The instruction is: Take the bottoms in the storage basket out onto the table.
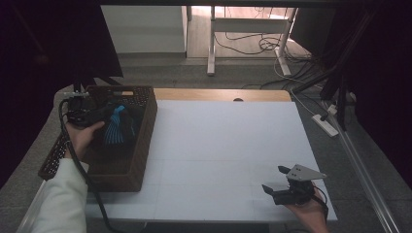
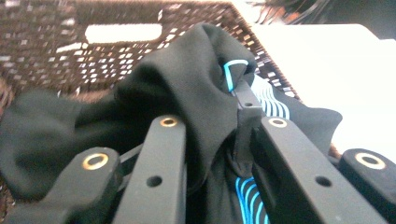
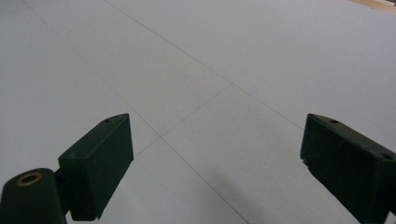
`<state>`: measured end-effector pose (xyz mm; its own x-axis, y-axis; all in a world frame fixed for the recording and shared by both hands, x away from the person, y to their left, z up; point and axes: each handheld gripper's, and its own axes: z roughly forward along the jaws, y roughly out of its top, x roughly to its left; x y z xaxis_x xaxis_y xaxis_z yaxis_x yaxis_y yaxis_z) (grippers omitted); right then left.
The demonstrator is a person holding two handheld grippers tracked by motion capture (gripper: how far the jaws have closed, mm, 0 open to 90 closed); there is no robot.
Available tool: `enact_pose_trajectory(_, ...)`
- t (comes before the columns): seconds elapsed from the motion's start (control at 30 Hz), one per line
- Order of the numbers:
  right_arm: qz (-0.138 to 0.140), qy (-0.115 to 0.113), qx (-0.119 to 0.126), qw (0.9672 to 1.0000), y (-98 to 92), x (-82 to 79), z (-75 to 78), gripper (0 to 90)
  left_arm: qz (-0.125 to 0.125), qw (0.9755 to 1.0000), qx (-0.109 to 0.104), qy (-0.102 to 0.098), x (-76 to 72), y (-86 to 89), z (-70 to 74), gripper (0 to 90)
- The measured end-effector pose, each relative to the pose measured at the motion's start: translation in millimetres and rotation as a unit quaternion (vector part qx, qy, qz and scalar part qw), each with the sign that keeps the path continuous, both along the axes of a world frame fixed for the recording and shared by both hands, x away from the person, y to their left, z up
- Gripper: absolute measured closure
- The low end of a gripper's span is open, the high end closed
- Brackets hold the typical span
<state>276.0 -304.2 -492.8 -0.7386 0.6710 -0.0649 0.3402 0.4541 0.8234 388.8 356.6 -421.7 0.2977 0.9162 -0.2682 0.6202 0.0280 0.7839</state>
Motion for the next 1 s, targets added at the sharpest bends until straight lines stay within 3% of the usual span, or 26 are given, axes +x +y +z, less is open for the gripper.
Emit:
enact_pose_trajectory(0.23,0.001,0.002,-0.003,1.0000,0.5,0.7,-1.3,9.4,-0.014,0.9994,-0.005,-0.030,-19.5,-3.9,9.3,78.4)
enact_pose_trajectory(0.37,0.000,0.002,-0.004,1.0000,1.1,0.5,-1.7,9.4,-0.015,0.9983,-0.033,-0.046,-27.3,0.9,9.3,78.5)
enact_pose_trajectory(0.5,-0.001,0.004,-0.002,1.0000,0.4,2.4,-2.8,9.4,-0.014,0.9980,-0.037,-0.049,-29.8,2.9,9.5,78.5)
enact_pose_trajectory(0.57,0.000,0.005,-0.003,1.0000,1.0,2.6,-2.5,9.4,-0.011,0.9971,-0.053,-0.053,-33.5,5.7,8.1,78.5)
enact_pose_trajectory(0.83,0.003,-0.001,-0.005,1.0000,1.3,1.3,-1.1,9.5,-0.014,0.9971,-0.044,-0.060,-38.4,6.3,11.5,78.5)
enact_pose_trajectory(1.0,0.001,0.002,-0.005,1.0000,0.7,2.9,-2.2,9.5,-0.020,0.9960,-0.054,-0.068,-40.2,6.4,14.4,78.5)
